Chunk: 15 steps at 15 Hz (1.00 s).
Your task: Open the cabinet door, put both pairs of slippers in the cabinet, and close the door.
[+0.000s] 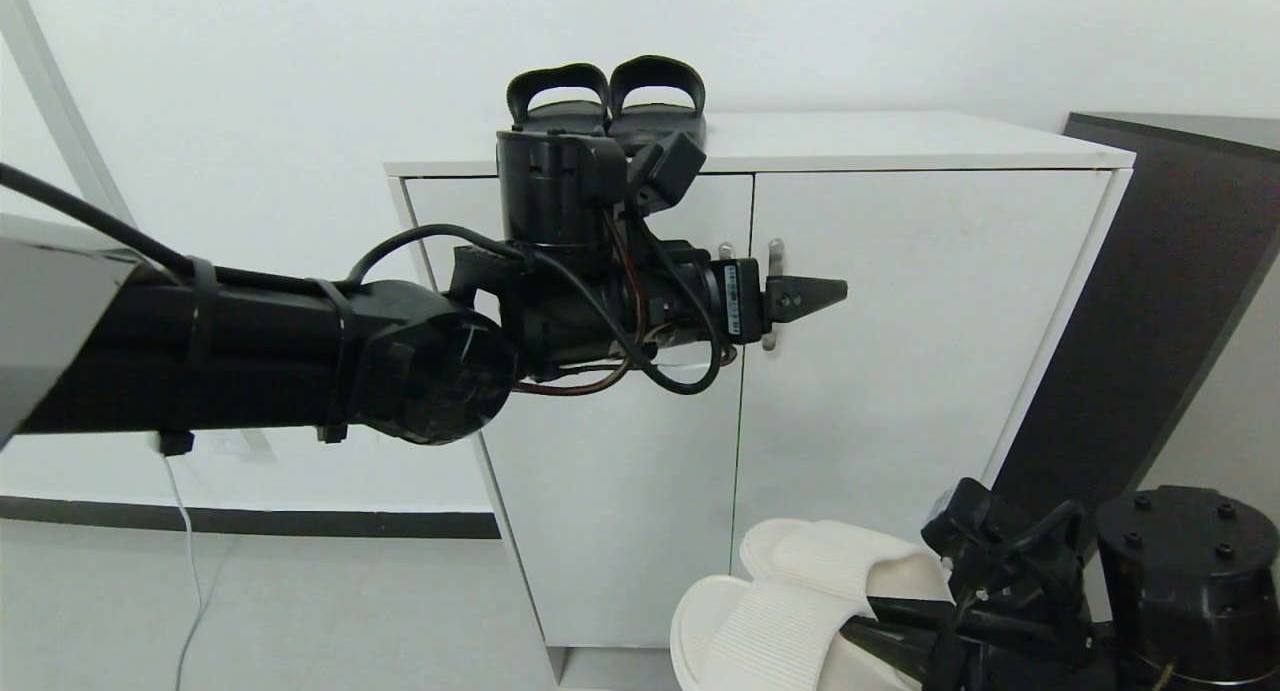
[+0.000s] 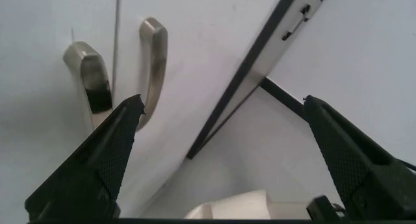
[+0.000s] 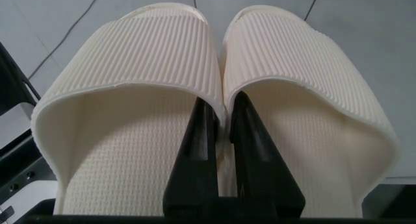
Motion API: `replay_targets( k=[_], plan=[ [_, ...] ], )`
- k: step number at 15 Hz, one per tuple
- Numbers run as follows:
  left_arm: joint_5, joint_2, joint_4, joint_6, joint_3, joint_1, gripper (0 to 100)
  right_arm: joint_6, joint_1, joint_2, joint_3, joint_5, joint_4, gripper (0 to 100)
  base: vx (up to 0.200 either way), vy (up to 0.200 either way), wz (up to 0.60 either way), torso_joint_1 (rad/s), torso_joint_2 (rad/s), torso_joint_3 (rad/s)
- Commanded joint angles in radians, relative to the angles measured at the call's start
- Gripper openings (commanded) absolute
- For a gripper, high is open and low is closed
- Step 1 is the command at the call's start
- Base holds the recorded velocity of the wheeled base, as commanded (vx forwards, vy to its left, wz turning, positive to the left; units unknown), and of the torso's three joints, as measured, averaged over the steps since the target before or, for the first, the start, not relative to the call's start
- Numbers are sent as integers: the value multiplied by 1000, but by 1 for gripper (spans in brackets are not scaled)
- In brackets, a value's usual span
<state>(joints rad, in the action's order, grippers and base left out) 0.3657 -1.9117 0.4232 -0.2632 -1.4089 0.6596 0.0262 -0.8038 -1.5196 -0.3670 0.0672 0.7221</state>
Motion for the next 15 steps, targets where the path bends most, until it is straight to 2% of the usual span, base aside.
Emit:
replay_targets(
  k=[1, 4, 10, 11, 15],
  plan=[
    [-25, -23, 3, -1, -18, -1, 100, 0, 0, -4, 0, 0, -1, 0, 0, 0, 0, 0, 0, 0],
    [-47, -55, 0, -1, -58, 2, 100, 0, 0, -4, 0, 0, 0, 0, 0, 0, 0, 0, 0, 0],
    [-47, -118, -14, -2, -137, 15, 100, 1, 0, -5, 0, 0, -1, 0, 0, 0, 0, 0, 0, 0],
    [-47, -118, -14, -2, -137, 15, 0, 1, 0, -5, 0, 0, -1, 0, 0, 0, 0, 0, 0, 0],
    [-47, -109, -24, -4, -130, 22, 0, 0, 0, -4, 8, 3, -1, 0, 0, 0, 0, 0, 0, 0]
  ],
)
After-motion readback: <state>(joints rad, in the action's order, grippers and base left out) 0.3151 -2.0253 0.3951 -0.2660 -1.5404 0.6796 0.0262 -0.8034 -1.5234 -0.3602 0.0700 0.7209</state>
